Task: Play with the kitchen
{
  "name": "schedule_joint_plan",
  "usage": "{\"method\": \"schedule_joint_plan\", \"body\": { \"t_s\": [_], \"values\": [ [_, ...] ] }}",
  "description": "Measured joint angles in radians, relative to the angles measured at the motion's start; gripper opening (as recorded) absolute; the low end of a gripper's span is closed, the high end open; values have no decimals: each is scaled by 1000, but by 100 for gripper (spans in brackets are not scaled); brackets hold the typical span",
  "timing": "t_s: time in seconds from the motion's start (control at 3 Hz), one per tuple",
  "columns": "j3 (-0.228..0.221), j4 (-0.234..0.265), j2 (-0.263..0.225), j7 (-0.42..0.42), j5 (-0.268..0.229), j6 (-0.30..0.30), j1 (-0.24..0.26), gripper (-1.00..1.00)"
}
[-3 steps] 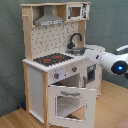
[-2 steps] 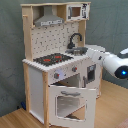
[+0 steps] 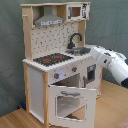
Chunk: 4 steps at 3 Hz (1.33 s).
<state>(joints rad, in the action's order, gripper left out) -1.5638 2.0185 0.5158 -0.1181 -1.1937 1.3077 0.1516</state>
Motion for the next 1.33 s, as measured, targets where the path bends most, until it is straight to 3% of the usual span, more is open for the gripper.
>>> {"method": "schedule_joint_plan", "body": {
  "t_s": [0.67,1.0,1.33],
  "values": [
    [-80,9,21,-99,-182,11,28,100],
    [-182,19,26,-84,-209,14,38,100],
    [-254,24,28,-31,-208,56,61,100]
  ]
}}
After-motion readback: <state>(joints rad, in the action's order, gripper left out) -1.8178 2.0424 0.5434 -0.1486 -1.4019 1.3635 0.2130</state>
